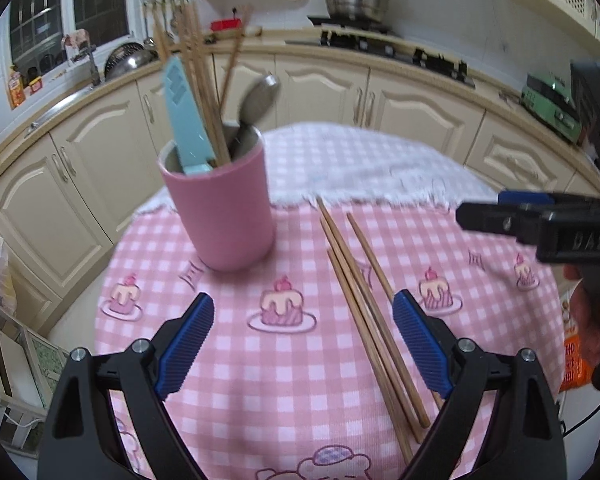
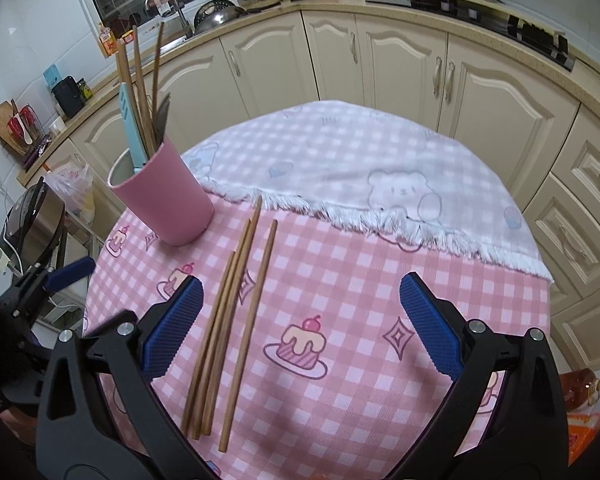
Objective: Organize utensils
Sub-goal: 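Move both tools back down to the remaining chopsticks on the cloth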
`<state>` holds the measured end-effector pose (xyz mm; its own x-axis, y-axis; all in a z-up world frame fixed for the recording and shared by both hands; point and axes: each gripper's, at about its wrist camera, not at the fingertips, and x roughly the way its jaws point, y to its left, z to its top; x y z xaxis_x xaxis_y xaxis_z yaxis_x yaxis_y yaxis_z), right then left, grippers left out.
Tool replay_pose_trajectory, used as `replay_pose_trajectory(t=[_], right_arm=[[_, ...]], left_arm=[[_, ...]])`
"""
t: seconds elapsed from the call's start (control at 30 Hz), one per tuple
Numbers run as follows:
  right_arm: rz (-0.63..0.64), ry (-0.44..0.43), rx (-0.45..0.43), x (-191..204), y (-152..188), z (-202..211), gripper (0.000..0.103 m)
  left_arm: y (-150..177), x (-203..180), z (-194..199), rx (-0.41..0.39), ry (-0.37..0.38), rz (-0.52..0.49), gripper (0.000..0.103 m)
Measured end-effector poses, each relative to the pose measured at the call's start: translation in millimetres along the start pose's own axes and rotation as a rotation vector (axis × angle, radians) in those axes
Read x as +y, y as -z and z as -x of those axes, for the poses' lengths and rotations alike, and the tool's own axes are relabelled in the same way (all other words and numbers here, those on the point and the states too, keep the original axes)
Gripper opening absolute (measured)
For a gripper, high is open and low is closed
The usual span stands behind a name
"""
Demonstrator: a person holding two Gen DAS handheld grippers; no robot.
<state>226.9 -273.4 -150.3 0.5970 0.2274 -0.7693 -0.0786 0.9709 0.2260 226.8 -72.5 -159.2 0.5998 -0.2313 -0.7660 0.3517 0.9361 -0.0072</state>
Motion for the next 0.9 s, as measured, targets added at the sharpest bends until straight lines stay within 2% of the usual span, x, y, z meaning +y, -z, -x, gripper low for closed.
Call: replay_pose_trajectory(t=[0.2,0.4,0.9], right_arm=[[-0.030,-0.001,0.025,-12.4,5.2,-7.4,0.097],[-0.049,0.004,0.047,-22.1,7.7,-15.0,0.097],[-0.034,0.001,0.090,-20.9,6.8,-33.9,0.097]], left_arm=[[13.7,-11.5,-33.0,0.099,-0.016,-0.036,0.089],[24.4,-11.6,-57.2,0.168,-0.040,-0.028,0.089],[16.8,-2.1,-73.7,0.188,-0.036,0.049,0.090]])
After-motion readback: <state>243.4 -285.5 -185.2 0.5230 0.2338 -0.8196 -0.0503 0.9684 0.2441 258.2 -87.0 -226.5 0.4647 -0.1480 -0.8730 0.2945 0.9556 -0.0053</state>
